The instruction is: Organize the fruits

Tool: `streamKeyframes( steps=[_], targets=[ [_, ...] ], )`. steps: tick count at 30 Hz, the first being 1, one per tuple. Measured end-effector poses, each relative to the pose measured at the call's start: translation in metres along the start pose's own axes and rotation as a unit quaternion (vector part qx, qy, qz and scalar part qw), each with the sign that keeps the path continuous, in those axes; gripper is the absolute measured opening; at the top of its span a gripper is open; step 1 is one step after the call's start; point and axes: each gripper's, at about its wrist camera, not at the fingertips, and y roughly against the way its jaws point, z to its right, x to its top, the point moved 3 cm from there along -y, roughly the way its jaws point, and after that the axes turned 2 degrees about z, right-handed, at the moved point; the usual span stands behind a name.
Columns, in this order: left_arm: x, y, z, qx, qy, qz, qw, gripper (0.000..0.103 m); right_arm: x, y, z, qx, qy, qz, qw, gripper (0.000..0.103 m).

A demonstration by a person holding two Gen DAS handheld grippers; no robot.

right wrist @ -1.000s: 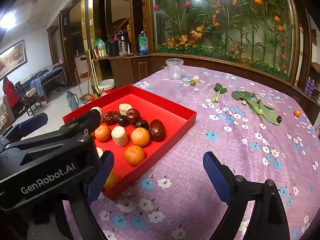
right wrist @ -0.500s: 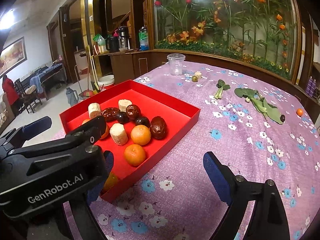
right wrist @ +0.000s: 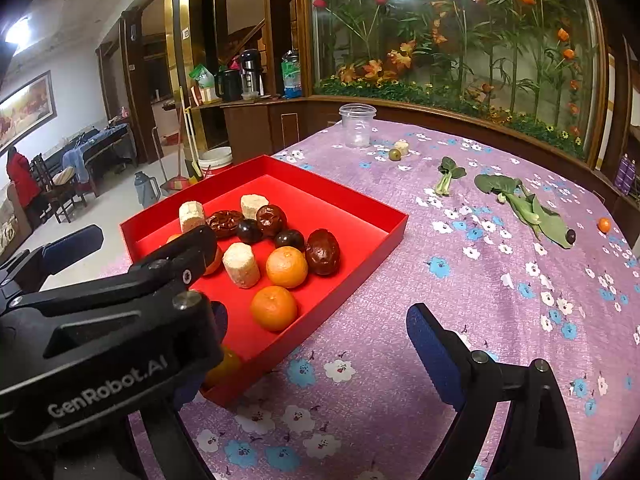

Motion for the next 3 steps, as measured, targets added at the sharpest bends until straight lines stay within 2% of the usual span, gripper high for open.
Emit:
streamKeyframes(
  steps=[3],
  targets=[
    [0.0003,0.0019,0.0018,0.000,0.000,0.001,1.0000,0.103,0.0004,0.0010,0.0005,0.001,-0.004,0.001,1.000,0.094]
  ],
)
